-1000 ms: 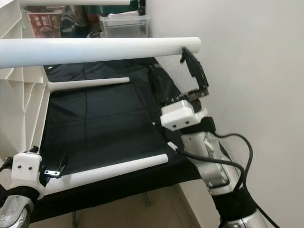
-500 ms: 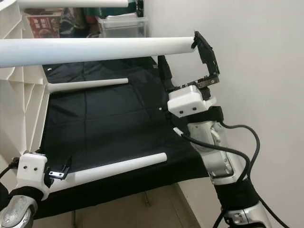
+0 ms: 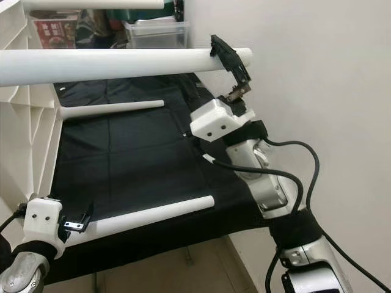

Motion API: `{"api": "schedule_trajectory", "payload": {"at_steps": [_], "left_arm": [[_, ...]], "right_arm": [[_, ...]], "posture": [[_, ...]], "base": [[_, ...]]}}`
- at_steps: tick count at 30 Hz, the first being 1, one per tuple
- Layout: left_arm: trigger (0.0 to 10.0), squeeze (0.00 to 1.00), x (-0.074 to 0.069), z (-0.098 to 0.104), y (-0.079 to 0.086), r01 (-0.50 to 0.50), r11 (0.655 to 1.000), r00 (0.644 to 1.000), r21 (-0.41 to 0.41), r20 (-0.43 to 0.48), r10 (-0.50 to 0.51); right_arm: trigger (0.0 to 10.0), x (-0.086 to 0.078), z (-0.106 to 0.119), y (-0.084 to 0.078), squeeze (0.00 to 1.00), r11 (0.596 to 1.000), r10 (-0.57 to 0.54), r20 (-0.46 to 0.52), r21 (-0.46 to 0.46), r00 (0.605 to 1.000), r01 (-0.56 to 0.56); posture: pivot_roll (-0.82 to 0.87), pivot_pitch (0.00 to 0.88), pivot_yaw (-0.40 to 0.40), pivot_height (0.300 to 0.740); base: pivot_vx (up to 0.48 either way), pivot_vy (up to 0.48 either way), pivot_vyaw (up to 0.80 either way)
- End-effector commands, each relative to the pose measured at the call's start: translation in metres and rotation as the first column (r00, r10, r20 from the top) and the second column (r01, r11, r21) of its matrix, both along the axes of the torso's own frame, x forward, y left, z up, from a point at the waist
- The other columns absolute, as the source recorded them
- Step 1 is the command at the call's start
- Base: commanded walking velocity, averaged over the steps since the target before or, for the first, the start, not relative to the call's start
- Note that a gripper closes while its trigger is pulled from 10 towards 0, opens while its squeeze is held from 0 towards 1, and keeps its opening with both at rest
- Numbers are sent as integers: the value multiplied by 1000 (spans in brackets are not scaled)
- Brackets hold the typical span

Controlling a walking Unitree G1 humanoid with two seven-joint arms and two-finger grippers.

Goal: Building children table

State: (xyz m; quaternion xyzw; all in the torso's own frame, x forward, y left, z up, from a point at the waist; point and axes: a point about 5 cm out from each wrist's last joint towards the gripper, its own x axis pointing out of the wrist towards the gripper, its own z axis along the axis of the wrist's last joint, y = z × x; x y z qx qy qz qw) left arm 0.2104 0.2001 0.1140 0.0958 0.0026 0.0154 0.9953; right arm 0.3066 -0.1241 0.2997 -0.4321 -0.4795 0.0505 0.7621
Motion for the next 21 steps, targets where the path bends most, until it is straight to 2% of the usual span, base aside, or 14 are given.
{"api": "schedule_trajectory", "payload": {"at_steps": [1,8,9,10,14,15,16,17,20,21], "left_arm": [[10000,0,-2,-4,3,-10,1000,1000,11,-17,10],[10000,0,-2,-4,6,-18,1000,1000,19,-18,18],[10000,0,-2,-5,6,-20,1000,1000,20,-20,20],[10000,0,-2,-5,7,-20,1000,1000,21,-23,21],[10000,0,-2,-6,7,-20,1000,999,23,-25,21],[10000,0,-2,-6,7,-20,1000,999,24,-26,20],[10000,0,-2,-6,7,-20,1000,999,24,-26,20],[10000,0,-2,-5,7,-20,999,999,26,-25,21],[10000,0,-2,-5,8,-23,999,999,28,-23,24],[10000,0,-3,-5,9,-26,999,999,29,-23,27]], "right_arm": [[10000,5,-4,4,0,1000,-13,-34,-29,999,12],[10000,8,2,5,0,999,-23,-30,-33,999,22],[9608,9,6,6,0,999,-19,-34,-40,999,18],[2863,10,8,8,0,999,-17,-38,-49,999,15],[2784,11,10,10,0,998,-14,-42,-56,999,12],[3333,11,11,12,0,998,-8,-46,-62,999,5],[3333,11,11,12,0,998,-8,-46,-62,999,5],[1098,10,12,15,0,998,-2,-48,-63,999,-2],[1020,10,12,17,0,998,8,-53,-66,999,-11],[431,9,11,20,0,997,19,-62,-69,998,-24]], "posture": [[57,0,-58,740],[57,0,-57,740],[53,0,-54,740],[53,0,-54,740],[46,0,-50,740],[48,0,-51,740],[48,0,-51,740],[51,0,-50,740],[51,0,-50,740],[51,0,-50,740]], "base": [[0,0,0],[0,0,0],[0,0,0],[0,0,0],[0,0,0],[0,0,0],[0,0,0],[0,0,0],[0,0,0],[0,0,0]]}}
